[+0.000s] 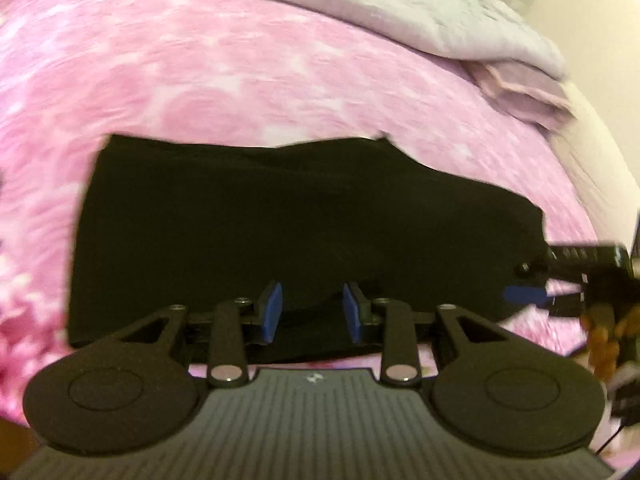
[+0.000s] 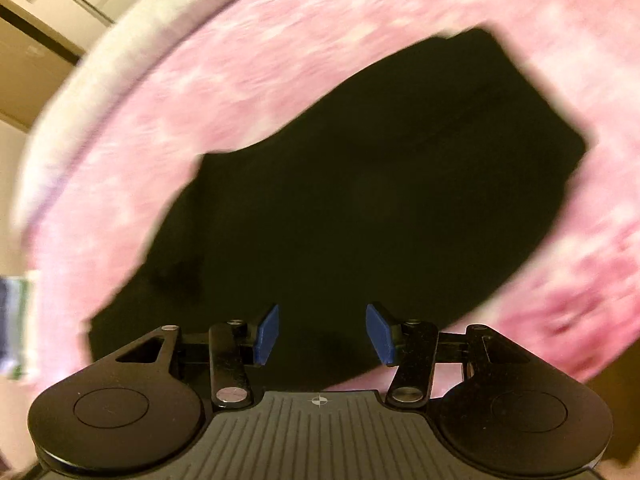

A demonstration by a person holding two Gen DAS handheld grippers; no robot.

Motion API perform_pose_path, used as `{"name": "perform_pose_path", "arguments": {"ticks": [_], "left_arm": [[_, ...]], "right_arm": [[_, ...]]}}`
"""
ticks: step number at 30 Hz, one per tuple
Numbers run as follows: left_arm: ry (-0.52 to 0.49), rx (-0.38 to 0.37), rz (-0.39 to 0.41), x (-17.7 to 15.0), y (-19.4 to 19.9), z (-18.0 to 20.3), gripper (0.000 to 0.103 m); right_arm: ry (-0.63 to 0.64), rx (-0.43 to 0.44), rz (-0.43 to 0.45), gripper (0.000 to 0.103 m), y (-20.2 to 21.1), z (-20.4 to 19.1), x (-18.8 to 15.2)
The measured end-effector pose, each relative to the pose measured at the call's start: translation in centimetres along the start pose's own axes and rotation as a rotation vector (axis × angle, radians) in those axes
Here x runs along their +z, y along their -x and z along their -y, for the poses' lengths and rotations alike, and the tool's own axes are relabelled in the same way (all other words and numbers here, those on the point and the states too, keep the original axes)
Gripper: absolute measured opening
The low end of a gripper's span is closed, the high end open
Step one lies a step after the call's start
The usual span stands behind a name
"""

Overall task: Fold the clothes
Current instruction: 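Lift the pants end with the left tool and fold it toward the right tool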

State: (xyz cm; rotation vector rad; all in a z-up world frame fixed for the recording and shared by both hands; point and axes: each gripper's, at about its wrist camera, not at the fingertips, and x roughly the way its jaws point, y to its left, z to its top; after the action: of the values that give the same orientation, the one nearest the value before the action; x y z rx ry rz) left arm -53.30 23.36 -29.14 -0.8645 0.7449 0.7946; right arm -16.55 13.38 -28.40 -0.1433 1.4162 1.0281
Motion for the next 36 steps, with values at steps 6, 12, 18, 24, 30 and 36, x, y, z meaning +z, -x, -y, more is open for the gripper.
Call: {"name": "perform_pose_path", "arguments": {"ticks": [6,12,18,24,30,36], "left_arm": [[0.154,0.008,-0.012,1.3,0.3,-5.4,0.026],[0.146,-0.061,0.044,-0.1,-0.3,-8.4,0.026],[0.119,-0.137,0.166,-2.8,-1.6,-9.7,0.026],[0.108,-0.167,0.333,-5.7,-1.3,-10.1,0.025],[0.162,-0.168,0.297,-7.0,1.1,-9.0,0.026],[0.176,-0.154,0.337,-7.6,1.8,-9.4,0.026]], "right_arm": [[-0.025,0.182,-0.028,0.052,-3.0,-2.2,-1.8],[-0.034,0.31,-0.021,0.052,-6.4,-2.1,-2.4],[-0.034,0.424,0.026,0.052,-8.0,0.6,-4.0],[0.084,0.532,0.144,0.052,-7.7,1.1,-6.7],[0.095,0.535,0.194,0.052,-6.2,-0.1,-8.4],[0.076,0.499,0.213,0.052,-6.5,-1.7,-9.0]]}}
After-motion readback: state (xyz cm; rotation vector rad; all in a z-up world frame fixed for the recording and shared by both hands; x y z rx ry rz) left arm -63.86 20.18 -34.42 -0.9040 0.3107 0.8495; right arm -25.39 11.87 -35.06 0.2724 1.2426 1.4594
